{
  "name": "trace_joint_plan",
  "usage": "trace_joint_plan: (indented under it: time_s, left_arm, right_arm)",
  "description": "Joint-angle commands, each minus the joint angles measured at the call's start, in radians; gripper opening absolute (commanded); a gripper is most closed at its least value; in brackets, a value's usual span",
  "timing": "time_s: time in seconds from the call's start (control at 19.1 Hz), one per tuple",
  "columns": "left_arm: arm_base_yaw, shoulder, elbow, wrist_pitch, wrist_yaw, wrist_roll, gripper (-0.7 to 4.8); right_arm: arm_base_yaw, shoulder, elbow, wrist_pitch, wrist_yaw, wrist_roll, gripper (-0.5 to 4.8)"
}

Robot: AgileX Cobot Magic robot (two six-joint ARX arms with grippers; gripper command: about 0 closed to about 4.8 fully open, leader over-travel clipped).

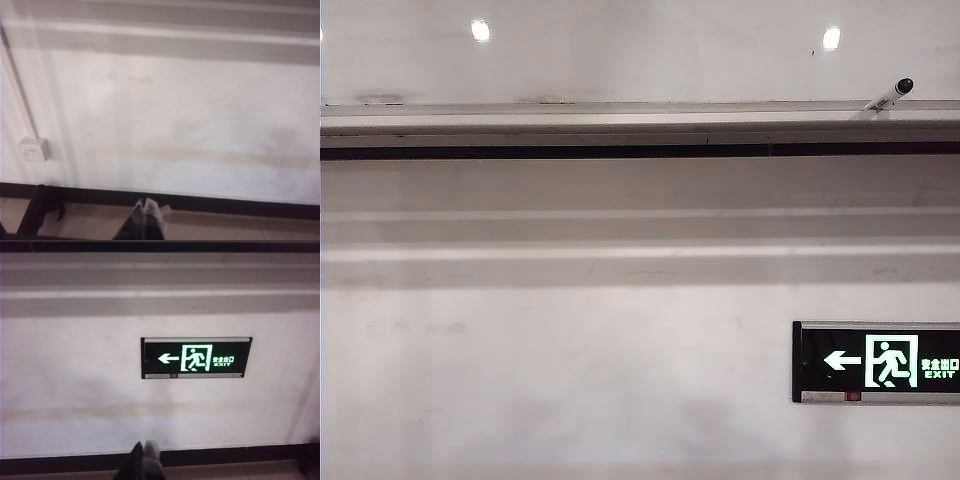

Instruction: Take a marker from the whiteboard tray, write "Hi!" on the whiteboard, and then put the marker back vertically into the whiteboard tray.

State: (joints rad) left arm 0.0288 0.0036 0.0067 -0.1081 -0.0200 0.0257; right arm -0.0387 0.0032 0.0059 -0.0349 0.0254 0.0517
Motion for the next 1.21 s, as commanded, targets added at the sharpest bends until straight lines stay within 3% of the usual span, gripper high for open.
trace_joint_plan:
  time_s: [0.05,0.31,0.58,0.84,1.21]
  left_arm:
    - [-0.002,-0.001,0.001,0.036,-0.002,0.0,-0.06]
    - [-0.002,-0.001,0.001,0.036,-0.002,0.0,-0.05]
    - [-0.002,-0.001,0.054,0.064,-0.002,-0.032,-0.06]
    - [-0.003,0.073,0.307,-0.034,0.048,-0.083,-0.06]
    - [-0.011,0.483,0.711,-0.033,0.183,-0.079,-0.06]
  right_arm:
    - [-0.001,-0.002,0.0,0.018,0.002,-0.003,-0.06]
    - [-0.001,-0.002,0.003,0.018,0.002,-0.002,-0.06]
    - [-0.001,-0.001,0.135,0.004,0.023,-0.003,-0.06]
    - [-0.001,0.097,0.372,-0.14,0.087,0.0,-0.06]
    - [0.0,0.317,0.621,-0.14,0.084,0.0,-0.06]
